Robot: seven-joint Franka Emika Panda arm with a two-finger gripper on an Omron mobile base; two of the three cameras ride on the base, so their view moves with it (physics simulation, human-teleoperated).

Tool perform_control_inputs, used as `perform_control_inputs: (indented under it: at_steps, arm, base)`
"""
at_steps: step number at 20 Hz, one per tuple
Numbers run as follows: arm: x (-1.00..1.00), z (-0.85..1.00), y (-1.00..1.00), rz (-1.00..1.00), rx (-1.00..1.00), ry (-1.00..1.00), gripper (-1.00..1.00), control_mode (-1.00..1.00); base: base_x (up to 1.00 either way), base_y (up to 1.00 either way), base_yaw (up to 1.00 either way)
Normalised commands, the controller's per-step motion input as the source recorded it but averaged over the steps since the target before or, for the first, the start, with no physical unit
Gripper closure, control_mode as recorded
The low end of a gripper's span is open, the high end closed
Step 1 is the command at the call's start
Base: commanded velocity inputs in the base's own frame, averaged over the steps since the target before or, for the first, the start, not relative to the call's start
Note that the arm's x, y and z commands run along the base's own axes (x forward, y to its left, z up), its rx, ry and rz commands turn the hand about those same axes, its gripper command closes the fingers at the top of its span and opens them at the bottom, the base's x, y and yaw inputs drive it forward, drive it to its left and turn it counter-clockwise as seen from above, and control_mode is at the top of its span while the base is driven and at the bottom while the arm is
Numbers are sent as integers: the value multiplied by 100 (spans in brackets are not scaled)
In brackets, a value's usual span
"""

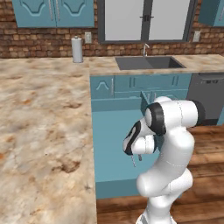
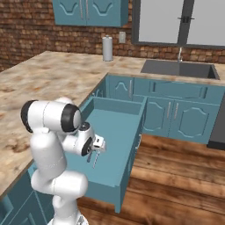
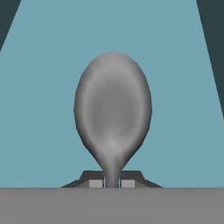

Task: Organize the utensils by type. Pick up the wooden spoons from the counter and place them in the open cabinet. Then pick up the metallic utensils from the counter and place them in the open drawer.

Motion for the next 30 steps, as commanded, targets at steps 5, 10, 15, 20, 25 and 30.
perform_control_inputs:
  at_steps: [5,10,15,20,25,30]
  arm:
    - [21,-31,0,-7,0,-8,100,-100]
    - [15,-24,0,-4,0,-3,100,-100]
    - [23,-26,0,-4,0,0,100,-100]
    - [25,-28,0,-5,0,0,100,-100]
    - [27,-33,0,-5,0,0,100,-100]
    - [27,-34,0,-5,0,0,100,-100]
  base:
    - [0,0,0]
    - [0,0,0]
    - [0,0,0]
    - [0,0,0]
    - [0,0,0]
    - [0,0,0]
